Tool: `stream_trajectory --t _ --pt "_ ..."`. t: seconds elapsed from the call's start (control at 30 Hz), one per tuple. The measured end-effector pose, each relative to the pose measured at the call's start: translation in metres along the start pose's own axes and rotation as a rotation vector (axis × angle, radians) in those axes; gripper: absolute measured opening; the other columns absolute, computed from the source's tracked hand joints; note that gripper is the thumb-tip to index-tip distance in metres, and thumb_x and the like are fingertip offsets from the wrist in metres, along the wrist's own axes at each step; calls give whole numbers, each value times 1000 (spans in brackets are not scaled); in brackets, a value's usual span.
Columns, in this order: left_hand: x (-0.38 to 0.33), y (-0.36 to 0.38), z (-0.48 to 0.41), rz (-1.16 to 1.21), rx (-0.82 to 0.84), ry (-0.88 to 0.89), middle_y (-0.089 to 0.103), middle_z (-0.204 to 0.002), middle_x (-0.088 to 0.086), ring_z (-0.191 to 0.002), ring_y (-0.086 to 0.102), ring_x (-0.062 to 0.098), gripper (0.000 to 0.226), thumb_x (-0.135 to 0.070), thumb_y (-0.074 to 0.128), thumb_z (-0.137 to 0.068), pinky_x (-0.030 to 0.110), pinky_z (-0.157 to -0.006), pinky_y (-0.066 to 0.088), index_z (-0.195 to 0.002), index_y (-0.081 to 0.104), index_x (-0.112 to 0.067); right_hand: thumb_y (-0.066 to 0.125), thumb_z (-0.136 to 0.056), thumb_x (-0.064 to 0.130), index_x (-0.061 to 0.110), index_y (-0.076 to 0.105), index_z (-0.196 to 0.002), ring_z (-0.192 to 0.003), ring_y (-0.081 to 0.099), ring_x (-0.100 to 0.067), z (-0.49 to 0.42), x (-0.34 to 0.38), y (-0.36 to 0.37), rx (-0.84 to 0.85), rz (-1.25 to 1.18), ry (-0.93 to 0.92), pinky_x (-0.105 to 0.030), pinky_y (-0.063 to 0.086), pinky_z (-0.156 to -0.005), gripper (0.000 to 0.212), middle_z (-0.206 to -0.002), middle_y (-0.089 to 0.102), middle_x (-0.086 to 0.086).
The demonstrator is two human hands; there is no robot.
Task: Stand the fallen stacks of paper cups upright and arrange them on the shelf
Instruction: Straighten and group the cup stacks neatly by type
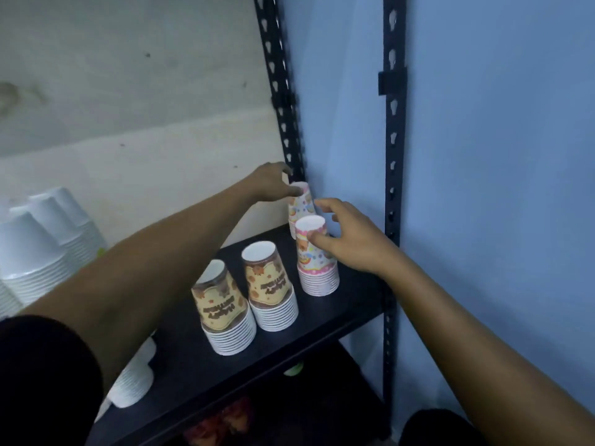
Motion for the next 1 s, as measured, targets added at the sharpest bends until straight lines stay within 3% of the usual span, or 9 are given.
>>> stream_trajectory --t 0.13,0.2,0.33,0.43,0.57,0.73,0.9,1.0 --pt "-5 18 -26 -58 53 24 50 -150 12 -135 49 29 77 -48 72 -89 33 -105 41 -150 44 -11 65 -89 30 32 37 -151 -131 50 -16 1 -6 12 47 -37 -15 -34 43 -108 68 -145 47 -2" --pt "-3 29 -34 -41 80 16 52 -145 10 -124 55 29 76 -50 75 -86 34 -97 49 -147 48 -13 64 -87 29 36 42 -146 -123 55 -15 2 -7 16 59 -63 -27 -39 48 -105 64 -138 52 0" --pt "1 36 -37 72 65 -4 58 -129 10 -103 65 27 64 -40 81 -83 41 -82 62 -135 56 -14 63 -88 21 34 47 -143 -113 60 -14 3 -6 18 37 -58 -42 -36 52 -98 58 -132 58 0" --pt "3 30 -33 105 27 -1 62 -123 12 -102 68 29 54 -32 83 -82 44 -83 62 -127 62 -11 62 -89 17 32 50 -141 -111 60 -11 4 -5 17 22 -73 -29 -29 53 -94 56 -131 60 2" --pt "11 17 -18 202 12 -60 62 -125 12 -95 69 26 60 -29 86 -80 45 -86 61 -132 61 -13 66 -87 16 30 51 -140 -107 62 -11 2 -2 15 23 -84 -20 -28 53 -92 57 -128 61 4" --pt "39 -38 25 331 -69 -159 54 -140 15 -112 63 30 86 -28 89 -77 43 -97 57 -149 46 -7 66 -81 22 42 49 -140 -107 63 -14 -15 14 2 -43 -102 -12 -39 55 -95 65 -125 57 0" --pt "65 -78 82 382 -63 -242 66 -128 12 -113 65 27 54 -13 83 -82 39 -96 58 -131 63 -2 67 -66 29 52 58 -122 -101 66 -15 -51 55 9 -1 -171 -61 -41 59 -91 61 -122 56 -1" --pt "76 -95 114 359 -103 -281 62 -132 8 -118 61 28 56 -8 81 -81 41 -101 54 -133 61 -7 68 -60 33 51 59 -112 -97 68 -17 -67 75 22 80 -195 -78 -44 64 -78 55 -120 61 -4"
Point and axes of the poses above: each hand's wrist, its own z-axis away from the middle knuckle, its own y-axis out of the palm, x = y × z, the point moved 9 cm from there along -z, towards the middle knuckle
